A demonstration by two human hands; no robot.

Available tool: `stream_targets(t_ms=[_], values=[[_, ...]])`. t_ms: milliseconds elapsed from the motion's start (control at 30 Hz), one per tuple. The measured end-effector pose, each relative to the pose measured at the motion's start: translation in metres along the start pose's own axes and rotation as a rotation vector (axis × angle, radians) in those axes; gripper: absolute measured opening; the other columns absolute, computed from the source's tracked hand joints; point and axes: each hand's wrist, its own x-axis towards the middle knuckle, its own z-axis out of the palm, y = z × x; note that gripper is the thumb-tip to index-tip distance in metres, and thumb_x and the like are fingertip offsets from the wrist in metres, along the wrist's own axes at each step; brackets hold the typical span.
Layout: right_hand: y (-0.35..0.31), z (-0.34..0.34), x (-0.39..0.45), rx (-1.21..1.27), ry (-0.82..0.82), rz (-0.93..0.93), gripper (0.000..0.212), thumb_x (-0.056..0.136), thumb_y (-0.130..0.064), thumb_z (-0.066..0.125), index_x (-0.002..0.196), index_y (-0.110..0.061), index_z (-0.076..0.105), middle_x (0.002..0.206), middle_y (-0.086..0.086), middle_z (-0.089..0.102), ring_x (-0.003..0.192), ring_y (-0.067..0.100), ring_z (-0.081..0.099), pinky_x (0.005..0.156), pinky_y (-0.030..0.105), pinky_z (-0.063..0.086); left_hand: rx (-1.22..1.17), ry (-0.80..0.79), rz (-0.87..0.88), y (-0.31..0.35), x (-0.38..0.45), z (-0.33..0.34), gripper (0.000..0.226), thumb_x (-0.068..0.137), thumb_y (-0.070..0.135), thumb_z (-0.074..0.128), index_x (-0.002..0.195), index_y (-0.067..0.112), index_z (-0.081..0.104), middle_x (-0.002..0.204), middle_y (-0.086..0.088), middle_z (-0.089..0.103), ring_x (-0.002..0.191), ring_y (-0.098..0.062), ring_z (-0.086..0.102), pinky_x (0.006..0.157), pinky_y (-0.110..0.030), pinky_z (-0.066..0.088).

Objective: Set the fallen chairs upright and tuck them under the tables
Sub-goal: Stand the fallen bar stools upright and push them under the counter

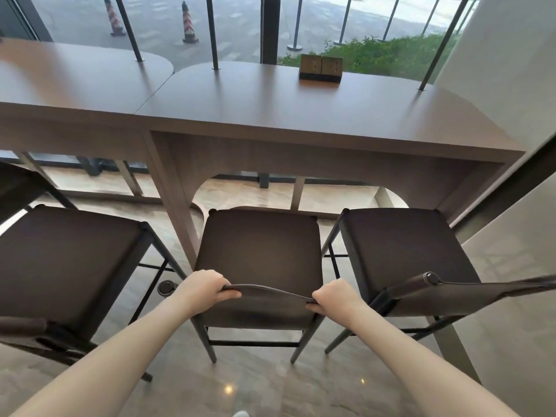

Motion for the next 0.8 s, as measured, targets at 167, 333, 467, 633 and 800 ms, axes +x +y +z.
stream_targets(t_ms=[167, 333, 467, 633, 800], values=[[0.015, 0.007, 0.003, -0.014, -0.026, 0.018, 0.037, 0.102, -0.044, 0.037, 0.082, -0.017, 0.052, 0.096, 0.011, 0.069, 0.090, 0.031, 0.065, 0.064, 0.030, 0.030, 0.014, -0.008, 0.020, 0.007, 0.010, 0.000, 0.049, 0.092, 0.063, 0.042, 0.080, 0.019, 0.061, 0.069, 0.006, 0.050, 0.069, -0.018, 0.054, 0.062, -0.027, 0.036], [0.020, 0.009, 0.003, -0.007, -0.012, 0.049, 0.040, 0.102, -0.046, 0.034, 0.085, -0.017, 0.055, 0.096, 0.009, 0.069, 0.089, 0.030, 0.064, 0.066, 0.031, 0.031, 0.031, 0.000, 0.022, 0.008, 0.014, 0.000, 0.051, 0.091, 0.065, 0.041, 0.083, 0.019, 0.065, 0.065, 0.006, 0.046, 0.070, -0.021, 0.056, 0.062, -0.028, 0.037], [0.019, 0.016, 0.006, 0.001, -0.012, 0.078, 0.038, 0.101, -0.048, 0.035, 0.081, -0.018, 0.050, 0.094, 0.007, 0.069, 0.088, 0.027, 0.065, 0.066, 0.030, 0.032, 0.042, 0.006, 0.024, 0.008, 0.015, 0.001, 0.051, 0.091, 0.064, 0.041, 0.083, 0.019, 0.065, 0.063, 0.007, 0.045, 0.065, -0.017, 0.048, 0.061, -0.027, 0.036], [0.017, 0.015, 0.006, 0.017, 0.000, 0.119, 0.037, 0.100, -0.048, 0.038, 0.082, -0.018, 0.050, 0.094, 0.006, 0.069, 0.089, 0.027, 0.065, 0.066, 0.030, 0.034, 0.032, 0.023, 0.029, 0.010, 0.014, -0.001, 0.050, 0.092, 0.063, 0.041, 0.081, 0.020, 0.064, 0.063, 0.007, 0.047, 0.064, -0.016, 0.049, 0.060, -0.026, 0.036], [0.007, 0.014, 0.011, 0.139, -0.027, 0.305, 0.039, 0.094, -0.050, 0.046, 0.088, -0.016, 0.064, 0.093, 0.003, 0.069, 0.090, 0.024, 0.065, 0.068, 0.029, 0.040, -0.081, 0.023, -0.045, 0.015, 0.005, -0.003, 0.051, 0.091, 0.064, 0.043, 0.063, 0.021, 0.047, 0.054, 0.009, 0.044, 0.058, -0.013, 0.050, 0.052, -0.024, 0.033]])
